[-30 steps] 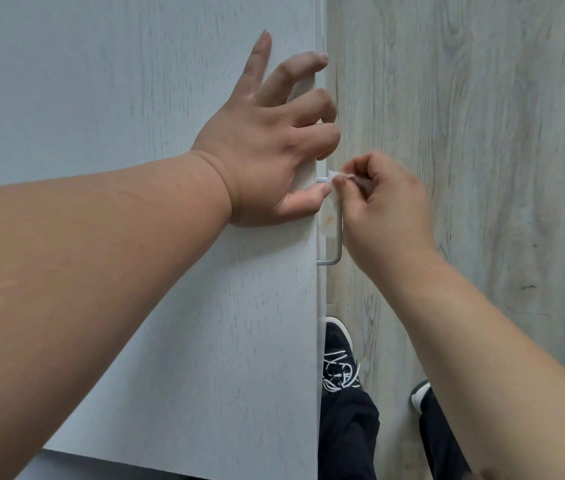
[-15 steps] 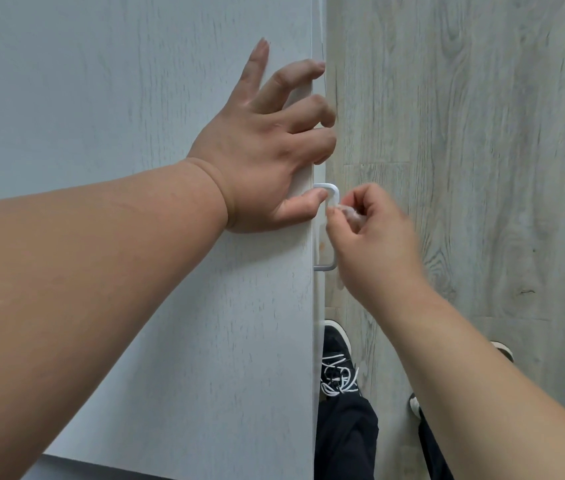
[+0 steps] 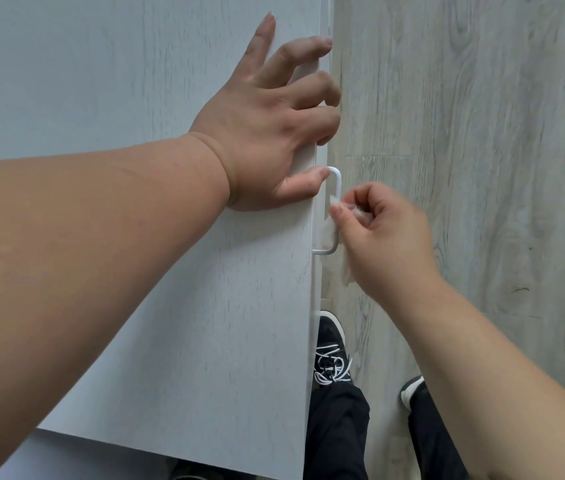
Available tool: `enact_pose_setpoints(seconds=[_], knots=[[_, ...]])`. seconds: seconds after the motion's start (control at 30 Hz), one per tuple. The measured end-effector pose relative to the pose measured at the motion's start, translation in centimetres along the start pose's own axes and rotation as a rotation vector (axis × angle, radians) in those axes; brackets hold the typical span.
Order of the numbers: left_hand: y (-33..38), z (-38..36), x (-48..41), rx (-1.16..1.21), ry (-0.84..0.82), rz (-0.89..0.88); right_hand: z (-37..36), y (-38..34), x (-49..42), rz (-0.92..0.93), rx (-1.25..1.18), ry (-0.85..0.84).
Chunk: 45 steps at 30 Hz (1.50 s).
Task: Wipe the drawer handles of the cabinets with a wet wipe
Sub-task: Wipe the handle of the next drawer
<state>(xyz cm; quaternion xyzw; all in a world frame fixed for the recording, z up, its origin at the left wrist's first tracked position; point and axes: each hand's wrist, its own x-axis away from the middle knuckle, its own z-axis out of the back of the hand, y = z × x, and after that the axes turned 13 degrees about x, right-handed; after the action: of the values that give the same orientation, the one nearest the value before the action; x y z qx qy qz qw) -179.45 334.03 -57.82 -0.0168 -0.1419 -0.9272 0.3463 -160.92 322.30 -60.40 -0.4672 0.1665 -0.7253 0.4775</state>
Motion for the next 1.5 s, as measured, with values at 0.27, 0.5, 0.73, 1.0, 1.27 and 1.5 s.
enact_pose_setpoints(seconds=[0.27, 0.5, 0.73, 1.0, 1.27, 1.5], knots=[[0.1, 0.2, 0.2, -0.023, -0.025, 0.006, 0.2, 1.1, 0.9, -0.013, 0.053, -0.010], [1.3, 1.0, 0.3, -0.073, -0.110, 0.037, 1.0, 0.1, -1.0, 0.014, 0.129, -0.028], [8.2, -3.2, 6.8, 0.024, -0.039, -0.071, -0.3, 1.3, 1.6, -0.008, 0.114, -0.053], [9.4, -4.2, 8.2, 0.134, 0.127, -0.039, -0.7, 2.4, 3.6, -0.026, 0.049, -0.095], [9.3, -4.2, 8.4, 0.115, 0.119, -0.032, -0.5, 2.5, 2.4, -0.010, -0.002, -0.078], [9.3, -4.3, 8.3, 0.125, 0.126, -0.035, -0.4, 2.5, 1.9, -0.010, -0.082, -0.029]])
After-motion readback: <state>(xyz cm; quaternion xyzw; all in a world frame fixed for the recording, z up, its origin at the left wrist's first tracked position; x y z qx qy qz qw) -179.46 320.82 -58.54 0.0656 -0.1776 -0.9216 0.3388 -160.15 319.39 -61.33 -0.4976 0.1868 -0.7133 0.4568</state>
